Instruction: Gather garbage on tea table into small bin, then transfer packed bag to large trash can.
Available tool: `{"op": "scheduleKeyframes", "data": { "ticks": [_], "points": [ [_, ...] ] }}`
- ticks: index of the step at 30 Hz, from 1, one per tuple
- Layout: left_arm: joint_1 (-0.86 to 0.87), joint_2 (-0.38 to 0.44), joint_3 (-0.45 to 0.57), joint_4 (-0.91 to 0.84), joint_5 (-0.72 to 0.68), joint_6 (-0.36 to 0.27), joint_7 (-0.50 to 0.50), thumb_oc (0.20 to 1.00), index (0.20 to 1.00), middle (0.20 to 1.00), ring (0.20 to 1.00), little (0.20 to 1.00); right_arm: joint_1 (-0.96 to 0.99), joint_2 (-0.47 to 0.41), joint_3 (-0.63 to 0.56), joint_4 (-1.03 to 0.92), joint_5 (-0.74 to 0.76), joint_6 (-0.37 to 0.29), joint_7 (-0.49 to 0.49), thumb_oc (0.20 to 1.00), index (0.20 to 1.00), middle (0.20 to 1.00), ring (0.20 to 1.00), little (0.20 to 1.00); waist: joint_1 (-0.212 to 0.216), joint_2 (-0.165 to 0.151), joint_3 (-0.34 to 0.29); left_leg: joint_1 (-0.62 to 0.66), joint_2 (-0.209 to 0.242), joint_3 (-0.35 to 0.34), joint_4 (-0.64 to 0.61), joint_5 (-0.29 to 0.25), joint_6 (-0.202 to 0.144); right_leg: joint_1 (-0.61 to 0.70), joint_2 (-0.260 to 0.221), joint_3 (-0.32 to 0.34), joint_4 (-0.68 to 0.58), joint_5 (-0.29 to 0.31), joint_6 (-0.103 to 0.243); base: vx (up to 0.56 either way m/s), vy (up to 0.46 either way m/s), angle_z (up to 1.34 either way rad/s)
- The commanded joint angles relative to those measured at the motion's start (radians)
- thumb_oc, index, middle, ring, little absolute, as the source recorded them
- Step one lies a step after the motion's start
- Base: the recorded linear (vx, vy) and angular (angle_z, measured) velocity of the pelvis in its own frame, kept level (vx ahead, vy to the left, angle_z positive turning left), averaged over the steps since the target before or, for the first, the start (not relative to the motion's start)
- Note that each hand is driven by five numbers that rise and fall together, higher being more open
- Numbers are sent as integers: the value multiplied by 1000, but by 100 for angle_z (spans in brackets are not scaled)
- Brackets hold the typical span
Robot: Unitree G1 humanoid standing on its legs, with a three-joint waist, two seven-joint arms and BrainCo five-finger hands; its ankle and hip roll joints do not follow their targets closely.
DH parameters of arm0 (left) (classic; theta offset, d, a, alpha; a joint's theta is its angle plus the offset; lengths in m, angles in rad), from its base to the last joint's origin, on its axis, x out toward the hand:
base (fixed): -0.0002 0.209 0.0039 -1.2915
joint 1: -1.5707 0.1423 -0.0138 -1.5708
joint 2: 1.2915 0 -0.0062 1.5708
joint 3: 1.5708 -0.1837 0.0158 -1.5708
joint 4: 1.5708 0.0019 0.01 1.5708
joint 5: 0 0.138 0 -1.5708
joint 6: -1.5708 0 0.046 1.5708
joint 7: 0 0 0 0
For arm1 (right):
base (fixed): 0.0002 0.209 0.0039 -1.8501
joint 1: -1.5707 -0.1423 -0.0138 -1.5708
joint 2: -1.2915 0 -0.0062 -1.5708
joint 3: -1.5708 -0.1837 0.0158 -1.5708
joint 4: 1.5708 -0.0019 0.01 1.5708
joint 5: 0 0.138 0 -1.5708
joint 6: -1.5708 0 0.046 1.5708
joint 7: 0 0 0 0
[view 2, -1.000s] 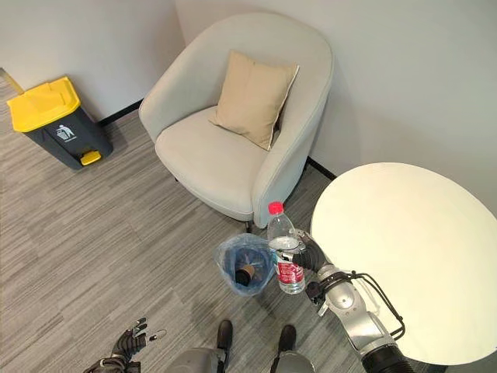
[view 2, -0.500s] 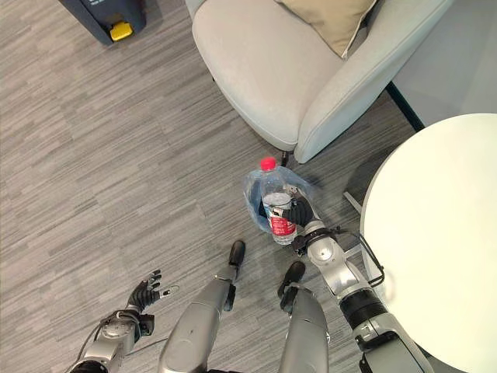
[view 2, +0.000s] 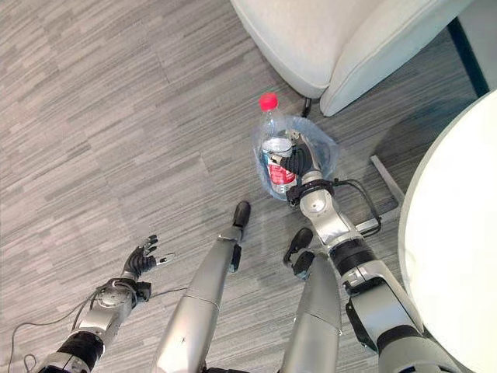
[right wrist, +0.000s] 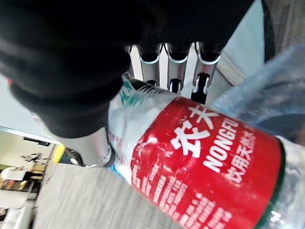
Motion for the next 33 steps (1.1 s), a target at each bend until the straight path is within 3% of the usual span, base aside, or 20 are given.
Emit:
{"op": "scheduleKeyframes", "data": {
  "ticks": [1,6,10,11,12,13,18,24,33],
  "points": [
    [53,12,-30,9,-41,-31,10,1000,1000,1000,1000,1000,18,-39,8,1,33,-22,-48,200,200,200,200,200,12,10,-104,0,-18,23,152,-196,26,-46,26,83,-113,29,79,-1,-15,9],
    [39,35,-57,-24,-67,-48,20,1000,1000,1000,1000,1000,-137,-90,47,150,56,-12,-82,200,200,200,200,200,26,17,-116,-149,-20,20,226,-193,24,-206,-6,117,-11,16,78,6,3,8],
    [35,41,-83,-35,-68,-52,23,1000,1000,1000,1000,1000,-230,-109,92,237,64,-1,-93,200,200,200,200,200,41,14,-129,-182,-26,19,219,-182,23,-238,-9,116,0,18,74,-2,-7,6],
    [34,41,-82,-35,-68,-52,23,1000,1000,1000,1000,1000,-232,-109,93,239,65,-2,-93,260,260,260,260,260,40,15,-128,-183,-26,18,219,-182,23,-238,-9,116,0,18,74,-14,2,5],
    [28,42,-95,-41,-72,-55,23,1000,1000,1000,1000,1000,-264,-114,103,282,84,-5,-99,865,865,865,865,865,50,20,-133,-184,-32,14,205,-176,23,-239,-11,111,-10,20,76,-12,-5,4],
    [26,42,-99,-41,-76,-57,23,1000,1000,1000,1000,1000,-277,-115,97,307,102,-5,-103,1000,1000,1000,1000,1000,55,23,-137,-185,-34,10,199,-172,23,-241,-14,109,-12,20,78,-17,-5,5],
    [14,39,-106,-38,-70,-51,24,1000,1000,1000,1000,1000,-244,-109,85,364,130,1,-96,1000,1000,1000,1000,1000,60,29,-153,-179,-43,0,171,-164,23,-230,-16,98,-25,18,82,-3,-13,11],
    [24,27,-89,-27,-60,-48,27,1000,1000,1000,1000,1000,-195,-98,115,338,66,10,-83,1000,1000,1000,1000,1000,47,14,-168,-165,-36,3,150,-165,24,-216,2,98,-44,23,83,1,-7,0],
    [38,15,-51,-10,-30,-50,29,1000,1000,1000,1000,1000,-114,-147,213,166,-183,19,-62,1000,1000,1000,1000,1000,17,-11,-166,-109,-11,6,89,-158,17,-168,21,91,-105,37,96,-7,-21,-6]
  ]
}}
